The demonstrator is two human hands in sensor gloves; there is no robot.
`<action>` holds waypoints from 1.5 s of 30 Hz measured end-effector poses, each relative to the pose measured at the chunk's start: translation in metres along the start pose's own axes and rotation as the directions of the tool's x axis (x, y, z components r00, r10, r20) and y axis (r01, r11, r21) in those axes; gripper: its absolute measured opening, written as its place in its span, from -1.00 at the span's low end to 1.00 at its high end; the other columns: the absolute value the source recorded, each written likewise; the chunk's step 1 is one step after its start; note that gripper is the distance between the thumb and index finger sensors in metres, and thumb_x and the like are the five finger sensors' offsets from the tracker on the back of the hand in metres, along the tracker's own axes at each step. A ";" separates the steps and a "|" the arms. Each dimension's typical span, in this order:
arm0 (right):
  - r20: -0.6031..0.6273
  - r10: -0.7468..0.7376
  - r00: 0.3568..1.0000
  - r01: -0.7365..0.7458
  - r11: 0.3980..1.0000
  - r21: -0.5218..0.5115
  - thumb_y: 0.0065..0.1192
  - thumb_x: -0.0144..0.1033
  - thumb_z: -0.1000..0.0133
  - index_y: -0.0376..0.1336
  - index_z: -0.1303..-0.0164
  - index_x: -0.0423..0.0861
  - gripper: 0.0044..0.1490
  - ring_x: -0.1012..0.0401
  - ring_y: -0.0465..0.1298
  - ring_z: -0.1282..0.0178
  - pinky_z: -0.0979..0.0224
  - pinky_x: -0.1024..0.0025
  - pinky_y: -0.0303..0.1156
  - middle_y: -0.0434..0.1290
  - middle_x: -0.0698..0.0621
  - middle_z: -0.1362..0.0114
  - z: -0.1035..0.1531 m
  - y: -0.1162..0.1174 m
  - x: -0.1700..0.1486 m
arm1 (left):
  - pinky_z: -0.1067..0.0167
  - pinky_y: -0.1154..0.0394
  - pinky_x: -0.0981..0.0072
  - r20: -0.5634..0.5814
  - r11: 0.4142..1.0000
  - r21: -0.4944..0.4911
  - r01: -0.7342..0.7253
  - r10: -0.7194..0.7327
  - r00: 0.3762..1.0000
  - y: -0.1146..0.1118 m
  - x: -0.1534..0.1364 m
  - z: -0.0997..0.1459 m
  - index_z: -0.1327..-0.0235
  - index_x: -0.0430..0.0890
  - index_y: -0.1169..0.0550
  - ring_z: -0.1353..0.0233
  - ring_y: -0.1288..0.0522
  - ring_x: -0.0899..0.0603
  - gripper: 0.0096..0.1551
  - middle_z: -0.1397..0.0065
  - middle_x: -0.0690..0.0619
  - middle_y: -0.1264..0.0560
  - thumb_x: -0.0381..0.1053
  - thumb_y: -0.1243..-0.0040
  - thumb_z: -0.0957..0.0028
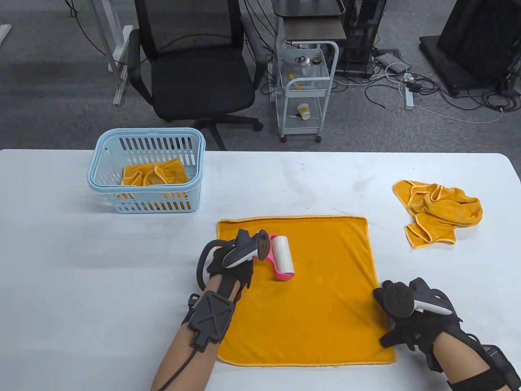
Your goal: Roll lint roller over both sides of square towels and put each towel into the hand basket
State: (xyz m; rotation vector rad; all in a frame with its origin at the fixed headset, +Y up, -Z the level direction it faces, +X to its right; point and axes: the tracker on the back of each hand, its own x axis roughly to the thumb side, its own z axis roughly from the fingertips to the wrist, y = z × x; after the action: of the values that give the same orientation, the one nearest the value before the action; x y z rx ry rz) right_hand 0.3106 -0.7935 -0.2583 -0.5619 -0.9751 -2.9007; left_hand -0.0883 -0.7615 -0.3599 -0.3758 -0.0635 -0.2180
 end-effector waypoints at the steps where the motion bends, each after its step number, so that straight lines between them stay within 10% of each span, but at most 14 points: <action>1: 0.000 0.001 1.000 -0.001 1.000 0.000 0.49 0.25 0.06 -0.35 -0.66 -0.16 0.49 -0.34 -0.28 -0.66 -0.50 -0.49 -0.09 -0.38 -0.31 -0.69 0.000 0.000 0.000 | -0.26 -0.56 -0.17 -0.022 0.999 -0.001 0.044 -0.044 0.999 0.001 -0.007 0.001 -0.25 0.22 -0.39 -0.27 -0.62 -0.16 -0.52 -0.37 0.12 -0.49 0.02 -0.31 -0.10; 7: 0.000 0.003 1.000 -0.003 1.000 0.000 0.49 0.25 0.06 -0.35 -0.67 -0.16 0.50 -0.34 -0.28 -0.66 -0.50 -0.49 -0.09 -0.38 -0.31 -0.69 0.000 0.000 0.000 | -0.29 -0.54 -0.20 -0.172 0.978 -0.051 0.202 -0.208 0.963 0.001 -0.063 0.016 -0.22 0.24 -0.41 -0.32 -0.61 -0.17 -0.55 -0.40 0.13 -0.48 -0.01 -0.32 -0.10; 10: 0.000 0.005 1.000 -0.005 1.000 0.000 0.49 0.25 0.06 -0.35 -0.67 -0.17 0.50 -0.34 -0.28 -0.66 -0.50 -0.49 -0.09 -0.38 -0.32 -0.69 0.000 0.000 0.000 | -0.29 -0.53 -0.19 -0.120 0.997 -0.065 0.046 -0.053 0.991 0.003 -0.068 0.023 -0.24 0.22 -0.41 -0.30 -0.59 -0.19 -0.53 -0.39 0.11 -0.47 0.00 -0.32 -0.10; 15: 0.001 0.004 1.000 -0.004 1.000 0.000 0.49 0.25 0.06 -0.35 -0.67 -0.17 0.49 -0.34 -0.28 -0.66 -0.50 -0.49 -0.09 -0.38 -0.31 -0.69 0.000 0.000 0.000 | -0.19 -0.62 -0.07 0.114 0.983 -0.015 -0.183 0.183 0.976 0.010 -0.009 0.032 -0.25 0.20 -0.39 -0.22 -0.63 -0.14 -0.49 -0.35 0.10 -0.50 0.06 -0.36 -0.08; 22: -0.001 0.003 1.000 -0.003 1.000 -0.001 0.49 0.25 0.06 -0.35 -0.67 -0.16 0.49 -0.34 -0.28 -0.66 -0.50 -0.49 -0.09 -0.38 -0.31 -0.69 0.000 0.000 0.000 | -0.16 -0.64 -0.02 0.265 0.991 -0.024 -0.131 0.133 0.955 -0.007 0.072 0.034 -0.26 0.18 -0.39 -0.20 -0.64 -0.13 -0.47 -0.32 0.10 -0.51 0.09 -0.34 -0.07; 33: -0.003 0.003 1.000 -0.003 1.000 -0.001 0.49 0.25 0.06 -0.35 -0.67 -0.17 0.49 -0.34 -0.28 -0.66 -0.50 -0.49 -0.08 -0.38 -0.31 -0.69 0.000 0.000 0.001 | -0.23 -0.59 -0.15 -0.045 0.981 -0.054 0.187 -0.190 0.981 -0.018 -0.041 0.051 -0.19 0.24 -0.42 -0.28 -0.64 -0.16 -0.56 -0.36 0.14 -0.51 0.01 -0.33 -0.10; 37: -0.002 0.002 1.000 -0.002 1.000 -0.001 0.50 0.24 0.06 -0.35 -0.67 -0.17 0.49 -0.34 -0.28 -0.66 -0.50 -0.49 -0.09 -0.38 -0.31 -0.69 0.000 0.000 0.001 | -0.25 -0.57 -0.13 -0.019 0.994 -0.047 0.098 -0.099 0.995 -0.015 -0.061 0.061 -0.20 0.25 -0.41 -0.27 -0.61 -0.15 -0.55 -0.35 0.14 -0.50 0.03 -0.33 -0.09; 45: -0.002 0.002 1.000 -0.002 1.000 0.000 0.50 0.24 0.06 -0.35 -0.67 -0.17 0.49 -0.34 -0.28 -0.66 -0.50 -0.49 -0.08 -0.38 -0.31 -0.69 0.000 -0.001 0.001 | -0.16 -0.66 0.00 0.338 0.990 -0.019 -0.138 0.137 0.931 0.000 0.050 0.072 -0.24 0.20 -0.37 -0.20 -0.64 -0.09 -0.46 -0.32 0.14 -0.50 0.06 -0.38 -0.06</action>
State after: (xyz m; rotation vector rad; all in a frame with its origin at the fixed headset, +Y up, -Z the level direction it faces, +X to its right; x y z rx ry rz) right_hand 0.3099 -0.7929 -0.2583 -0.5600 -0.9732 -2.8994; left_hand -0.0407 -0.7448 -0.2876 -0.4083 -0.3769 -0.0118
